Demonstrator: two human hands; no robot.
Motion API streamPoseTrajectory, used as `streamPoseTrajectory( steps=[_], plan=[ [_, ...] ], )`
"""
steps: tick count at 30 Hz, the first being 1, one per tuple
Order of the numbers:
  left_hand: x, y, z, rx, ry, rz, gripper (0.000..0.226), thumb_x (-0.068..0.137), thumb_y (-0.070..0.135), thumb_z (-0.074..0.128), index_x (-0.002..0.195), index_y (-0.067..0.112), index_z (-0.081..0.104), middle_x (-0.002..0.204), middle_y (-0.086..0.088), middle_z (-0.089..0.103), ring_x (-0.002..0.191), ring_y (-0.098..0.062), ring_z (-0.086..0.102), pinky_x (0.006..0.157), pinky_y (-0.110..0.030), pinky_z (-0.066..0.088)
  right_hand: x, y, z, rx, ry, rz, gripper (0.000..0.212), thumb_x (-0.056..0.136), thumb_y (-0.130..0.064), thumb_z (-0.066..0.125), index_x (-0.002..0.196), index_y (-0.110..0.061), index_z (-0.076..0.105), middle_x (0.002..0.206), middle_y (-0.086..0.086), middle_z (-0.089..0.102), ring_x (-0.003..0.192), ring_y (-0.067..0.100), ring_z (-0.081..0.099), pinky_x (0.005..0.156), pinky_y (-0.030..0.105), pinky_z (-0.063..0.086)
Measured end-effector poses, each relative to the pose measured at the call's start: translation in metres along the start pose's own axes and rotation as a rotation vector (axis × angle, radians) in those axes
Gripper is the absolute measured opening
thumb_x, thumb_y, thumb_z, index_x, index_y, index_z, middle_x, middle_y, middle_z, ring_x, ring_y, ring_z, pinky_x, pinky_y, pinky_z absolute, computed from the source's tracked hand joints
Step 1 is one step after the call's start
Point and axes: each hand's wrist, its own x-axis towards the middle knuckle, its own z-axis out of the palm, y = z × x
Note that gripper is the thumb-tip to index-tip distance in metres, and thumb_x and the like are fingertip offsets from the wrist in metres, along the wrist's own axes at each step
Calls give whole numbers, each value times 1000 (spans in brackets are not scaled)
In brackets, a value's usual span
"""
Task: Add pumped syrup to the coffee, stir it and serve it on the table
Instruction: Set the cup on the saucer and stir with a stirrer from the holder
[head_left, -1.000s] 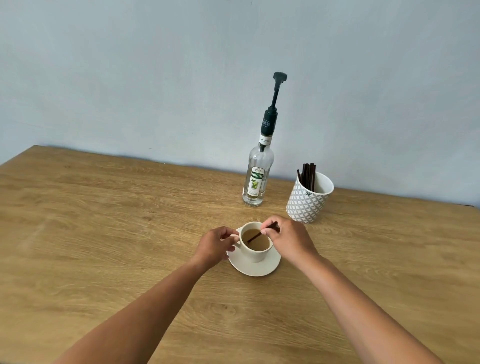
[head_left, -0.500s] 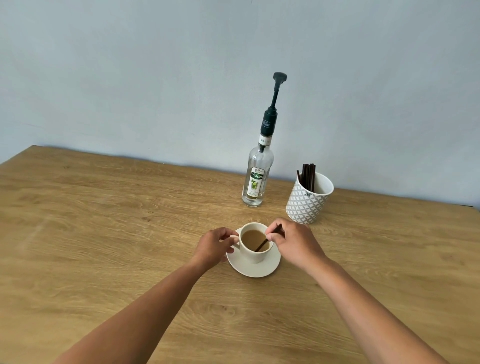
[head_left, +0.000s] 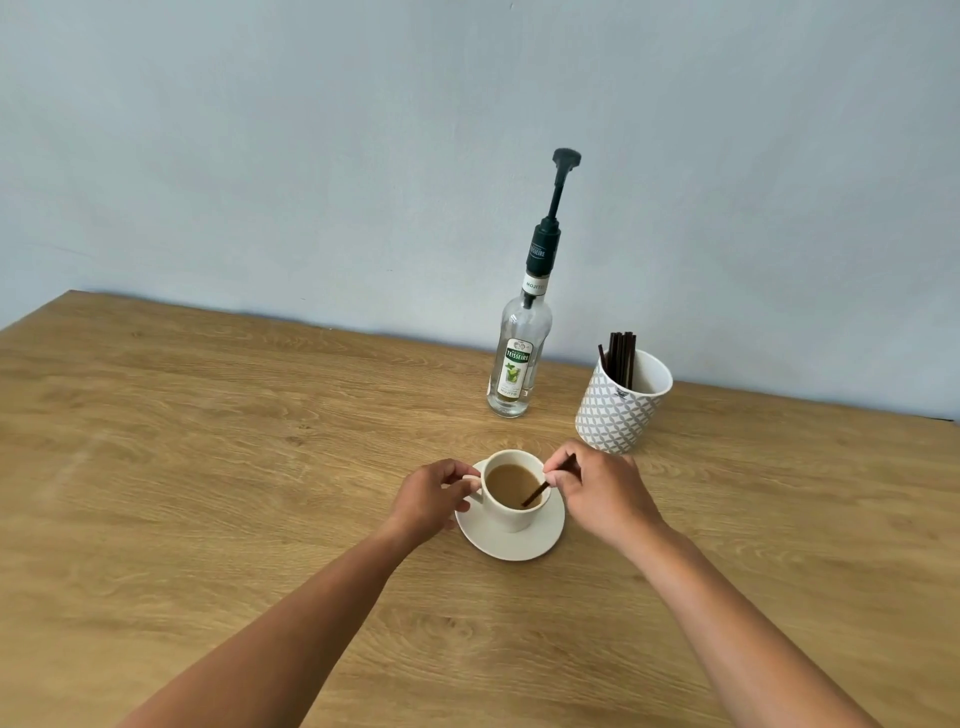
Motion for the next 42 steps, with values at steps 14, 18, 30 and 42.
streamPoseTrajectory(
  steps=[14,18,30,42],
  plan=[
    [0,-1,-1,14,-3,8,8,90,22,68,90,29,72,93,5,76,72,-10,73,59,-35,57,-3,0,7,-75,70,-39,8,94,-27,63,89,-33,63,84,-18,69,80,7,59,92,33,32],
    [0,-2,0,22,1,14,8,89,23,69,89,31,72,90,7,76,71,-9,74,60,-37,59,-6,2,2,23,22,9,17,91,-27,64,79,-39,59,74,-26,63,72,-7,51,95,37,40],
    [-2,1,0,40,-7,5,5,90,25,69,90,30,72,90,8,76,73,-10,74,60,-35,58,-8,-1,5,53,48,58,6,93,-31,63,89,-34,66,80,-19,71,77,6,65,98,43,41],
    [-4,2,-1,42,-8,3,4,90,26,70,90,30,72,89,8,77,75,-11,75,57,-33,57,-10,-12,5,103,-27,55,6,93,-31,64,91,-35,68,86,-15,73,84,8,67,95,44,47]
  ],
)
